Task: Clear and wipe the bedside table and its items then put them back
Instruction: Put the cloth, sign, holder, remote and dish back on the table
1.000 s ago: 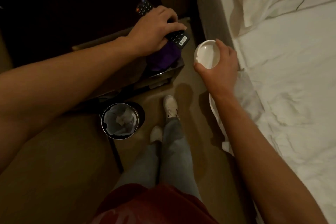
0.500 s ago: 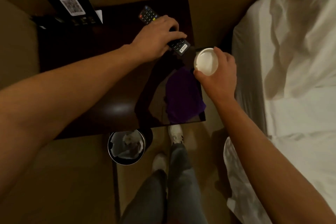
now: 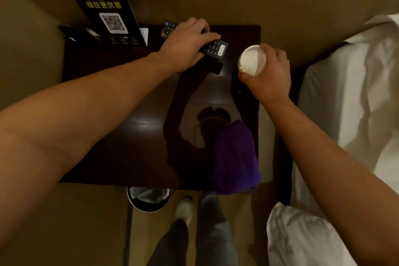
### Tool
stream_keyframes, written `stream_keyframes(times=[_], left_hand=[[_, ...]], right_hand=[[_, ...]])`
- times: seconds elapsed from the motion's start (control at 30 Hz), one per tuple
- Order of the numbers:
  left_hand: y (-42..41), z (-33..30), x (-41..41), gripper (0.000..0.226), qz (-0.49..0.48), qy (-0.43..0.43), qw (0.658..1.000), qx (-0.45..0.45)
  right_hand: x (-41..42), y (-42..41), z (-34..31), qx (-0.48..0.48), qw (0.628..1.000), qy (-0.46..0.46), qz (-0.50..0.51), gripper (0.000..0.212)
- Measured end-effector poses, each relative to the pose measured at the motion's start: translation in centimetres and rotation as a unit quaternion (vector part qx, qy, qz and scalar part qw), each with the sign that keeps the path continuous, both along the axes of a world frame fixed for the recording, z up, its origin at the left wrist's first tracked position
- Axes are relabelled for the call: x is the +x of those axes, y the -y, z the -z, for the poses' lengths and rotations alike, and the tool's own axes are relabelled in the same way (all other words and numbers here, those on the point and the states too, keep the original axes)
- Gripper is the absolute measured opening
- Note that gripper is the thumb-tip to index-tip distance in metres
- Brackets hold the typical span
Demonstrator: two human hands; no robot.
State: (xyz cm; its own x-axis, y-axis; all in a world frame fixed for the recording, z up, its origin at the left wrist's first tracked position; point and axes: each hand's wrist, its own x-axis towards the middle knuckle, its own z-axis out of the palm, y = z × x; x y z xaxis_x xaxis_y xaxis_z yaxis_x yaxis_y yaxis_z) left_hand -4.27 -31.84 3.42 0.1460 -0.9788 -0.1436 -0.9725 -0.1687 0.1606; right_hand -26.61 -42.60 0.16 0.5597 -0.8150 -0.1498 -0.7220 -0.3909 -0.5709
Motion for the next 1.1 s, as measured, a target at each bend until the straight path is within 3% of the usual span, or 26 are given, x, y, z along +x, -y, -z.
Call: stream_keyframes(times=[0.37, 1.1], left_hand=[[2.0, 2.7, 2.7, 0.066, -0.067, -0.011, 0.998, -0.001], [2.5, 5.4, 4.3, 0.068, -0.088, -0.044, 0.994, 0.046]], right_hand=[[4.8, 5.1, 1.7, -0.005, 0.998, -0.053, -0.044, 0.087], [8.3, 4.4, 3.2, -0.042, 0.991, -0.082, -0.098, 0.085]])
